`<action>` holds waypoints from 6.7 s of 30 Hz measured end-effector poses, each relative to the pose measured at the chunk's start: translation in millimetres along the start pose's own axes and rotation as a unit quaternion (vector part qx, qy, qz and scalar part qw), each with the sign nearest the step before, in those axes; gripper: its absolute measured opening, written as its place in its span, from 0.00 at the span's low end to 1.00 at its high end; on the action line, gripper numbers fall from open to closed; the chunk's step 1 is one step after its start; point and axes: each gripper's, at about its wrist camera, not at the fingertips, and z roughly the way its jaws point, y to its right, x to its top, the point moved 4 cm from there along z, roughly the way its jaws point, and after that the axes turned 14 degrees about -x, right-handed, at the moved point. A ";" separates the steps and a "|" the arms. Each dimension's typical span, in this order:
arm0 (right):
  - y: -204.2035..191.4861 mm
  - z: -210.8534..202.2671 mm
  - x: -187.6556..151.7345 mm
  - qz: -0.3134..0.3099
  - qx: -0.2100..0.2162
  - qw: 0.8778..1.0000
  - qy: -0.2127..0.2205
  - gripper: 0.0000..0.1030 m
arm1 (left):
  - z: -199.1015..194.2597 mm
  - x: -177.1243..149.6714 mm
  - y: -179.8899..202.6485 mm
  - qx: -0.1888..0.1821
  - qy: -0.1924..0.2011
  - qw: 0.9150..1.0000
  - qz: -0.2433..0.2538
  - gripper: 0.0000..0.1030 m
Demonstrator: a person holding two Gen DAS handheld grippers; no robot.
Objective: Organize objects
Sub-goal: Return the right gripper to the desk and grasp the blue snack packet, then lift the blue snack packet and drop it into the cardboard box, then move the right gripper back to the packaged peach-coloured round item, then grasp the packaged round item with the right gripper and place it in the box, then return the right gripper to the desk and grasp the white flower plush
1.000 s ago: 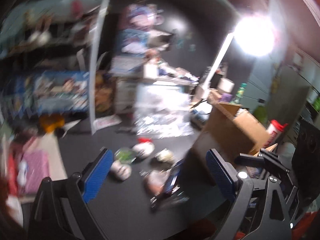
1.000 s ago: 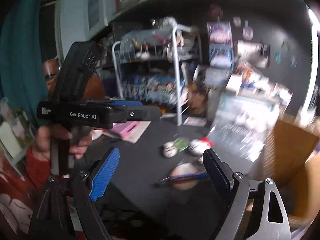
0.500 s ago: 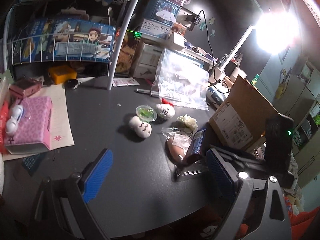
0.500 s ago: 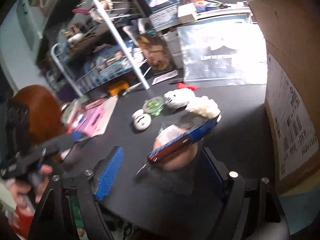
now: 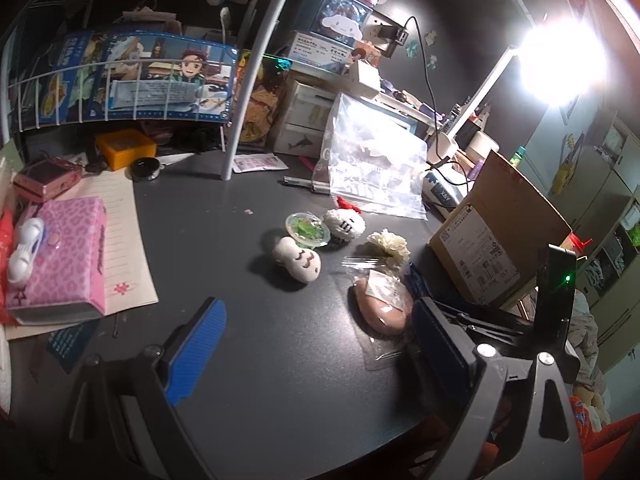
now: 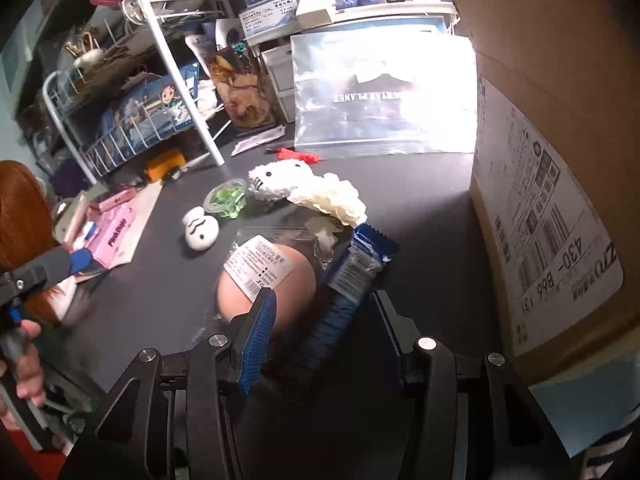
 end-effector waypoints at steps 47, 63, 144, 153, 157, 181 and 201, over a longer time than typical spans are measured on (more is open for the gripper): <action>36.9 -153.6 85.0 -0.196 0.146 0.954 0.173 0.14 | 57.3 108.4 193.7 -0.113 -0.027 0.983 0.144 0.32; 159.0 -136.9 101.5 -0.154 0.032 0.983 0.098 0.24 | 193.6 120.5 278.9 -0.149 -0.153 0.961 0.175 0.53; -80.0 -89.8 14.3 -0.177 0.163 0.966 0.099 0.59 | -11.5 21.4 59.0 -0.059 -0.018 0.996 0.065 0.78; -31.3 -141.1 55.4 -0.199 0.170 0.953 0.153 0.59 | 0.1 63.6 140.1 -0.095 0.004 0.990 0.107 0.43; 10.6 -154.7 72.6 -0.183 0.146 0.956 0.174 0.59 | 27.0 87.5 179.2 -0.113 -0.004 0.984 0.136 0.40; 151.9 -137.1 101.3 -0.135 0.015 0.983 0.120 0.81 | 154.8 124.7 258.4 -0.144 -0.103 0.968 0.180 0.72; 45.8 -150.9 86.9 -0.197 0.083 0.967 0.141 0.81 | 40.2 120.0 168.7 -0.051 0.004 0.988 0.147 0.76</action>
